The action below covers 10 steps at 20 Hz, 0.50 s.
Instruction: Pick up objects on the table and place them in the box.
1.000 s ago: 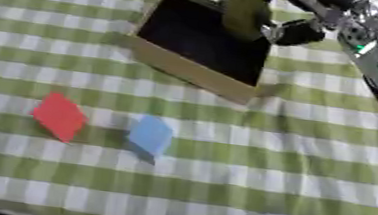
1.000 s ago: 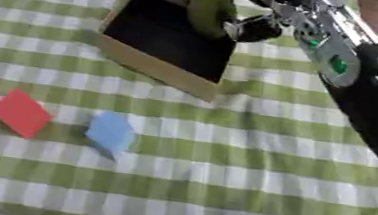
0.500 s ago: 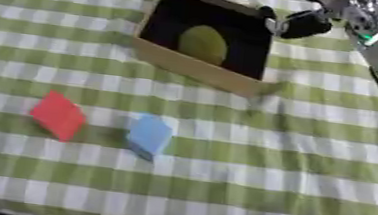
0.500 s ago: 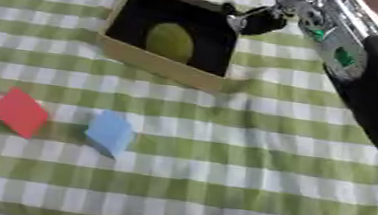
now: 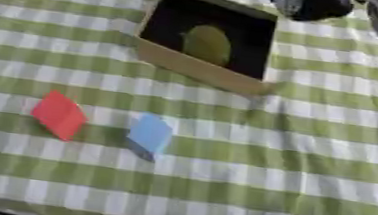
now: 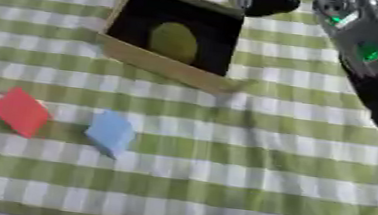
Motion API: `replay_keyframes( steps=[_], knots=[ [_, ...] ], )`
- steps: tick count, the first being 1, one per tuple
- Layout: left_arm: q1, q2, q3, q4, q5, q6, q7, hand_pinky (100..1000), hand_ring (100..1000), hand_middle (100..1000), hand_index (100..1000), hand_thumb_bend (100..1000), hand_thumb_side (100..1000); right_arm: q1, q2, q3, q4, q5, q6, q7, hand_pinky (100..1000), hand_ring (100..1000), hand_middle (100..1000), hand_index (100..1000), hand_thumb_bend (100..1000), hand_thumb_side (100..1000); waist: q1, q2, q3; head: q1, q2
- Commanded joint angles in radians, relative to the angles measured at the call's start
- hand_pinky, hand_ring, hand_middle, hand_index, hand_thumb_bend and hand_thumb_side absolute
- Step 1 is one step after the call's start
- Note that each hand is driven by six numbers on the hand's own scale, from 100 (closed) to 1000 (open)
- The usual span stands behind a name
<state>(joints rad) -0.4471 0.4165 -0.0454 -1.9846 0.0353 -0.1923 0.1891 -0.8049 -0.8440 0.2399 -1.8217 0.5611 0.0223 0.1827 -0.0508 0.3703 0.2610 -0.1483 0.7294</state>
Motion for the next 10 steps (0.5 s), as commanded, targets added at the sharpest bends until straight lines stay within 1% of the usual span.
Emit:
replay_keyframes(
  steps=[1, 2, 4, 5, 7, 8, 10],
  knots=[
    [-0.035, 0.107, 0.000, -0.015, -0.081, 0.030, -0.029, 829, 774, 781, 908, 251, 613, 0.055, -0.106, -0.083, -0.152, -0.099, 0.058, -0.124, 893, 899, 674, 904, 100, 100, 0.011, -0.028, -0.006, 0.010, 0.009],
    [-0.050, 0.151, -0.002, -0.015, -0.119, 0.039, -0.046, 830, 776, 778, 904, 263, 600, 0.092, -0.131, -0.106, -0.165, -0.127, 0.059, -0.176, 891, 898, 672, 903, 100, 100, 0.014, -0.029, -0.011, 0.013, 0.010],
    [-0.079, 0.233, -0.011, -0.015, -0.190, 0.058, -0.083, 832, 780, 775, 903, 286, 579, 0.174, -0.174, -0.153, -0.175, -0.178, 0.032, -0.283, 890, 897, 671, 898, 100, 100, 0.021, -0.029, -0.021, 0.017, 0.013],
    [-0.093, 0.265, -0.015, -0.015, -0.221, 0.066, -0.103, 833, 783, 774, 903, 309, 567, 0.211, -0.190, -0.173, -0.177, -0.198, 0.014, -0.331, 889, 897, 669, 895, 100, 144, 0.024, -0.029, -0.024, 0.016, 0.014],
    [-0.119, 0.350, -0.032, -0.012, -0.289, 0.081, -0.170, 837, 789, 775, 908, 341, 588, 0.288, -0.210, -0.225, -0.178, -0.227, -0.017, -0.424, 887, 893, 666, 890, 100, 125, 0.032, -0.027, -0.036, 0.017, 0.018],
    [-0.132, 0.393, -0.043, -0.007, -0.320, 0.088, -0.214, 841, 794, 778, 911, 362, 598, 0.323, -0.214, -0.253, -0.178, -0.234, -0.032, -0.469, 886, 891, 665, 885, 100, 107, 0.036, -0.027, -0.042, 0.018, 0.019],
    [-0.150, 0.473, -0.068, 0.004, -0.374, 0.087, -0.305, 849, 805, 788, 920, 403, 601, 0.383, -0.215, -0.302, -0.178, -0.235, -0.053, -0.541, 885, 889, 663, 882, 100, 100, 0.046, -0.025, -0.052, 0.020, 0.018]
  ],
)
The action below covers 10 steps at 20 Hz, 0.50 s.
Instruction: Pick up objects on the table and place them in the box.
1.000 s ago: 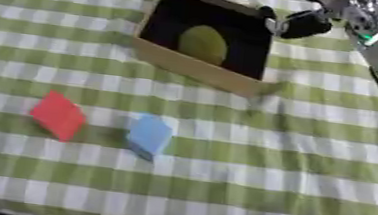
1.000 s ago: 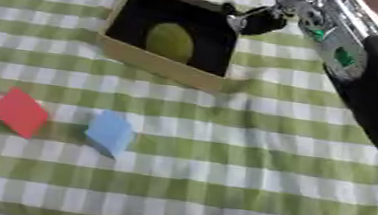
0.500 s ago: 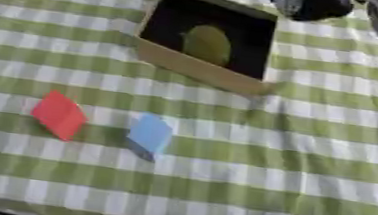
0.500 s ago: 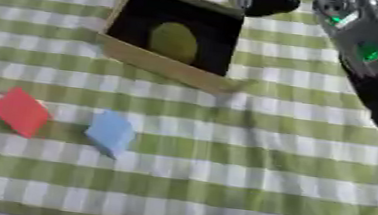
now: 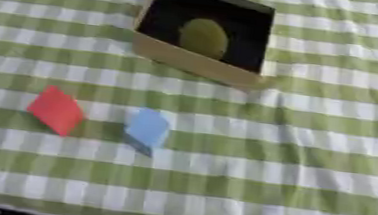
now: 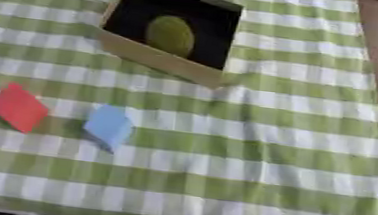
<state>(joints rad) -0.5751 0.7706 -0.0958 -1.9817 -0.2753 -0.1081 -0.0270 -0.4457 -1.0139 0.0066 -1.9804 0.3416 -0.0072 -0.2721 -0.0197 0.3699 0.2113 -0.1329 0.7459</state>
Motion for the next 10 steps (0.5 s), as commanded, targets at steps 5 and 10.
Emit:
replay_keyframes(
  steps=[5, 10],
  knots=[
    [-0.047, 0.244, -0.070, 0.029, -0.103, -0.028, -0.287, 877, 832, 812, 930, 514, 553, 0.124, -0.026, -0.132, -0.020, 0.011, -0.039, -0.195, 882, 885, 651, 874, 100, 134, 0.033, -0.021, -0.022, 0.012, -0.001],
    [-0.081, 0.306, -0.119, 0.054, -0.132, -0.089, -0.495, 901, 855, 805, 921, 644, 496, 0.159, -0.004, -0.140, -0.020, 0.004, -0.026, -0.224, 879, 883, 637, 867, 100, 258, 0.051, -0.022, -0.028, 0.017, -0.003]
  ],
)
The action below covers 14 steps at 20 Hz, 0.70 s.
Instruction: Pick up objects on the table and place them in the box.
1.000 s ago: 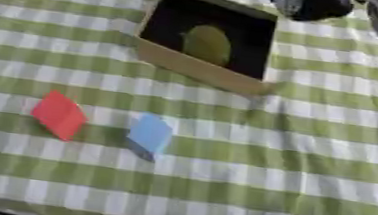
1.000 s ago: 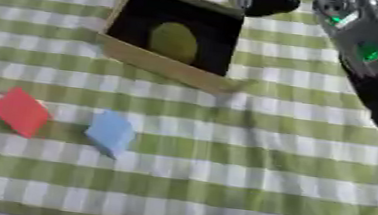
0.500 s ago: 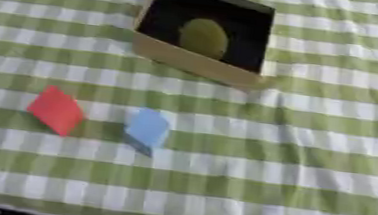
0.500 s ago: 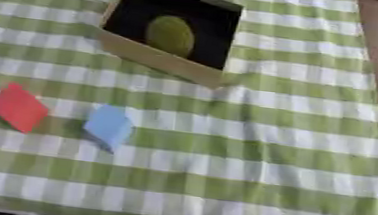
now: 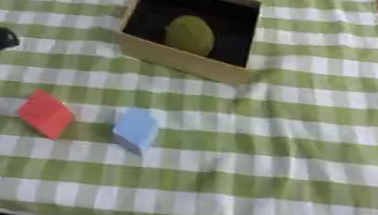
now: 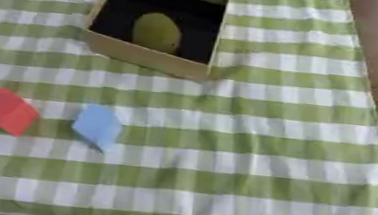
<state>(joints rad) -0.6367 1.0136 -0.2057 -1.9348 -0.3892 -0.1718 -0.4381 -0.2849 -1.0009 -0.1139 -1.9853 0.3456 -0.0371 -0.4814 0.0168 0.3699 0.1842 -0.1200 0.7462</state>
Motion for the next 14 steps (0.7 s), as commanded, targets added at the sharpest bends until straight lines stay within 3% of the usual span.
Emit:
replay_keyframes(
  steps=[1, 2, 6, 14],
  knots=[
    [-0.023, 0.070, -0.017, 0.013, -0.025, -0.039, -0.117, 907, 859, 805, 919, 717, 443, -0.001, -0.015, -0.019, -0.015, -0.001, 0.004, -0.016, 879, 882, 636, 867, 100, 237, 0.016, -0.022, -0.001, 0.004, -0.003],
    [-0.026, 0.076, -0.026, 0.018, -0.032, -0.053, -0.149, 912, 863, 804, 915, 682, 462, -0.001, -0.012, -0.019, -0.015, -0.003, 0.004, -0.016, 878, 881, 634, 865, 100, 287, 0.019, -0.022, -0.002, 0.005, -0.003],
    [-0.030, 0.087, -0.051, 0.038, -0.057, -0.095, -0.243, 916, 867, 803, 909, 722, 355, 0.000, 0.000, -0.020, -0.015, -0.013, 0.009, -0.018, 876, 879, 627, 862, 100, 359, 0.025, -0.020, -0.003, 0.011, -0.004],
    [0.004, 0.097, -0.131, 0.104, -0.037, -0.132, -0.355, 945, 886, 832, 943, 728, 254, 0.002, 0.028, -0.019, -0.015, -0.029, 0.018, -0.014, 875, 878, 618, 855, 100, 415, 0.029, -0.016, -0.008, 0.017, -0.004]
  ],
)
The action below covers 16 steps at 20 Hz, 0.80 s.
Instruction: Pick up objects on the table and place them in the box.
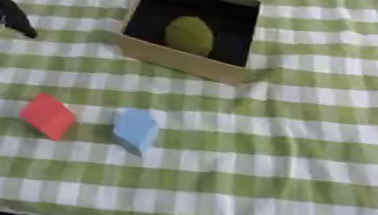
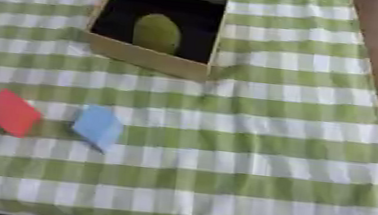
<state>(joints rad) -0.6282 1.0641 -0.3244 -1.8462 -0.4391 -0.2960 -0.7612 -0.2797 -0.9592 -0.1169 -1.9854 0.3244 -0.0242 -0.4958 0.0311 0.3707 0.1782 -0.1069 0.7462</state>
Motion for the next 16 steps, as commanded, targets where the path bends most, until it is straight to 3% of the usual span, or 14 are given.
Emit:
replay_keyframes(
  steps=[1, 3, 5, 6, 11, 16],
  knots=[
    [-0.002, 0.046, -0.024, 0.026, 0.018, -0.012, -0.050, 949, 889, 835, 946, 728, 254, -0.003, -0.009, -0.016, -0.015, -0.010, 0.007, 0.002, 875, 878, 618, 855, 100, 420, 0.015, -0.017, -0.003, 0.005, -0.004],
    [-0.001, 0.046, -0.039, 0.039, 0.014, -0.022, -0.089, 954, 896, 845, 954, 737, 242, -0.003, 0.000, -0.017, -0.015, -0.017, 0.013, 0.002, 874, 877, 614, 853, 100, 439, 0.015, -0.016, -0.004, 0.006, -0.004],
    [-0.001, 0.043, -0.047, 0.048, 0.006, -0.029, -0.108, 957, 900, 851, 959, 703, 179, -0.001, 0.006, -0.017, -0.015, -0.024, 0.019, 0.003, 873, 877, 611, 851, 100, 458, 0.015, -0.015, -0.004, 0.006, -0.004],
    [-0.001, 0.042, -0.052, 0.050, -0.001, -0.032, -0.110, 956, 901, 853, 960, 638, 100, -0.001, 0.011, -0.016, -0.015, -0.027, 0.021, 0.004, 873, 877, 608, 849, 100, 470, 0.015, -0.014, -0.005, 0.005, -0.005],
    [-0.011, 0.020, -0.081, 0.065, -0.007, -0.029, -0.067, 957, 902, 854, 968, 594, 100, -0.006, 0.031, -0.013, -0.015, -0.046, 0.035, 0.011, 871, 876, 602, 843, 100, 470, 0.016, -0.011, -0.006, 0.006, -0.006],
    [-0.030, -0.001, -0.121, 0.095, 0.022, -0.022, -0.101, 958, 903, 856, 971, 591, 100, -0.011, 0.043, -0.012, -0.015, -0.059, 0.045, 0.016, 869, 874, 597, 840, 100, 470, 0.016, -0.009, -0.010, 0.007, -0.007]
  ],
)
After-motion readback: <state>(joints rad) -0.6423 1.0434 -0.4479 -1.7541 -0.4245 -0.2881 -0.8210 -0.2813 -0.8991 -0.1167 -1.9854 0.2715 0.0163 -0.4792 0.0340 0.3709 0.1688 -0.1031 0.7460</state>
